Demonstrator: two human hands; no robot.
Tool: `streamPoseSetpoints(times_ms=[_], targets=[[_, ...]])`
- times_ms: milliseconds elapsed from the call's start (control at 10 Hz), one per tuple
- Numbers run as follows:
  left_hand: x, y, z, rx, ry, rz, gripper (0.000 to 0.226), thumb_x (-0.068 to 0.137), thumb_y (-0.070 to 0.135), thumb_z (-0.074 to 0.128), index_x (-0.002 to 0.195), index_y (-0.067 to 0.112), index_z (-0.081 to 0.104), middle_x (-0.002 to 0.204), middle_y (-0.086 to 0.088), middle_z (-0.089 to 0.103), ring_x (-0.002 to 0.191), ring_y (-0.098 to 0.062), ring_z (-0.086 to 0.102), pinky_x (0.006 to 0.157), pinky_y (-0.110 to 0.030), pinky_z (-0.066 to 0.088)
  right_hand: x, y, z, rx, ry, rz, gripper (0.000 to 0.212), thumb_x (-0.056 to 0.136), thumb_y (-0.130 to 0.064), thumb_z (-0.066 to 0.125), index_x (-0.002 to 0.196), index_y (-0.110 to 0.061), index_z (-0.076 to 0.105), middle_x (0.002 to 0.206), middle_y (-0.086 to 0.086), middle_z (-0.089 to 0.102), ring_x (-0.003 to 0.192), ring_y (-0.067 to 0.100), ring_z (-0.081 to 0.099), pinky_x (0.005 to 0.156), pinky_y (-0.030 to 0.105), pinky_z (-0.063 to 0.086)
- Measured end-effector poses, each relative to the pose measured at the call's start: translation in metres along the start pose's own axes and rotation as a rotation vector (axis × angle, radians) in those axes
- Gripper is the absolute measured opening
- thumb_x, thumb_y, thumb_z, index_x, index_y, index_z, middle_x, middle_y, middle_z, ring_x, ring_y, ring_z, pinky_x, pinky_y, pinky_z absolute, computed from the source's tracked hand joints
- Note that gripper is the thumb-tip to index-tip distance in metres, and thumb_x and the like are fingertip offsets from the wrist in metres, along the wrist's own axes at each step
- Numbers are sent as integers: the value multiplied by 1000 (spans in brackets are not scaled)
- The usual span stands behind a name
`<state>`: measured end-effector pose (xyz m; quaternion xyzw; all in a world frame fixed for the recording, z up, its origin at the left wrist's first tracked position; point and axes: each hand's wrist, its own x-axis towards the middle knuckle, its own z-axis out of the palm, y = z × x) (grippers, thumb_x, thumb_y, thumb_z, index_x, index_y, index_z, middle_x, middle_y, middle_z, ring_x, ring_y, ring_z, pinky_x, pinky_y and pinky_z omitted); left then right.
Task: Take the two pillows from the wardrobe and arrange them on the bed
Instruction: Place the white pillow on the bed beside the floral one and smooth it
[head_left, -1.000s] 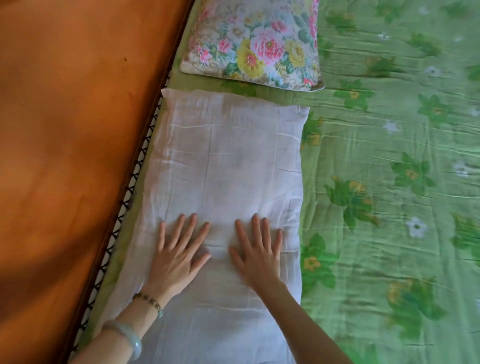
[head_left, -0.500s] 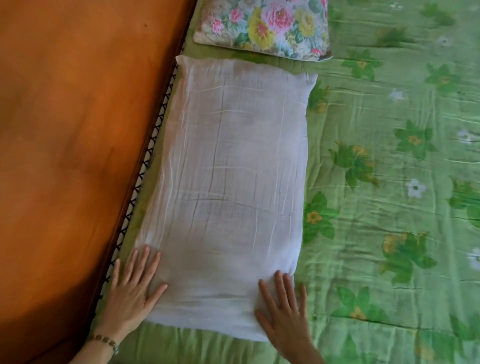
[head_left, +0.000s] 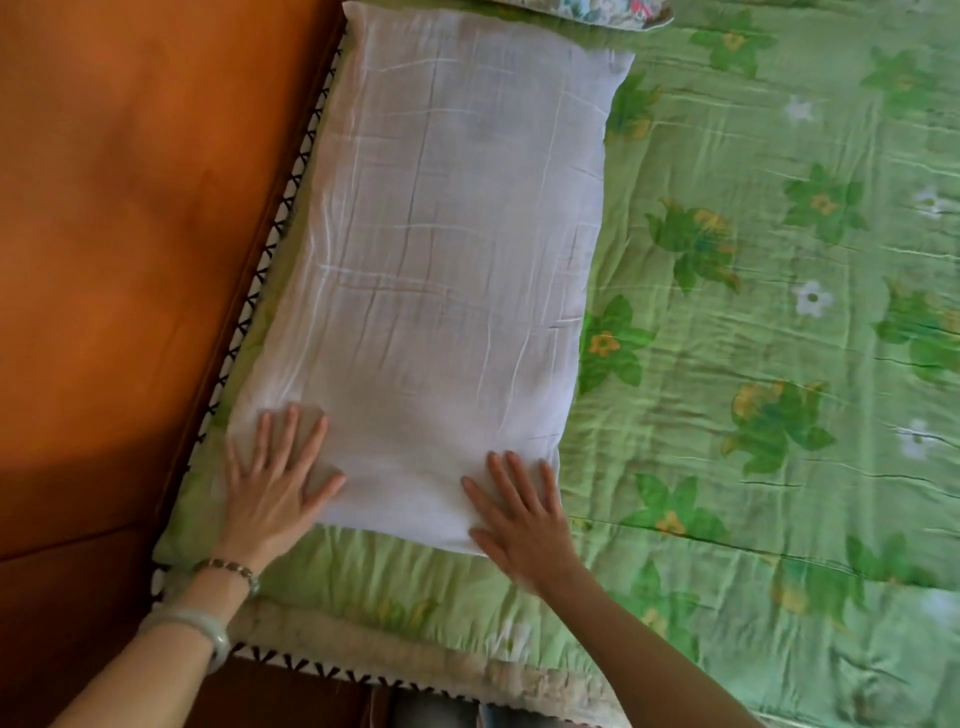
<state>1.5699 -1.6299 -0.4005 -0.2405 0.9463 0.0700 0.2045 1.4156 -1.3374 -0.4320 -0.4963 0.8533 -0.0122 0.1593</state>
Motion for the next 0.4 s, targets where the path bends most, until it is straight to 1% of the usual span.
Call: streamPoseSetpoints(times_ms=[100, 200, 300, 400], targets=[[-23, -27, 7, 34, -75, -59, 86, 89, 75, 5, 155, 21, 15, 162, -14, 12, 148, -36, 14, 114, -56, -9, -35, 24, 9, -8, -40, -45, 55, 94, -52, 41, 142, -25, 44, 149, 12, 38, 138, 35, 35, 104, 58, 33], [-45, -24, 8, 125, -87, -183, 90, 85, 76, -8, 155, 20, 0, 163, -9, -1, 149, -24, 0, 116, -53, -12, -55, 35, -8, 43, -188, -25, 58, 94, -52, 37, 145, -23, 39, 153, 12, 28, 140, 34, 33, 110, 58, 23], [-55, -1, -11, 75, -62, -218, 83, 84, 77, -9, 151, 29, -18, 161, -5, -14, 145, -18, -19, 112, -43, -26, -54, 40, -39, 59, -422, -5, 65, 97, -54, 29, 153, -28, 8, 161, 8, 0, 148, 28, 6, 119, 48, 1], [-62, 49, -42, -21, -59, -174, 79, 92, 70, 8, 151, 27, -22, 162, -5, -14, 147, -22, -21, 118, -47, -14, -36, 38, -97, 246, -527, 81, 66, 97, -52, 36, 152, -24, 15, 159, 10, 21, 144, 25, 25, 114, 39, 23]])
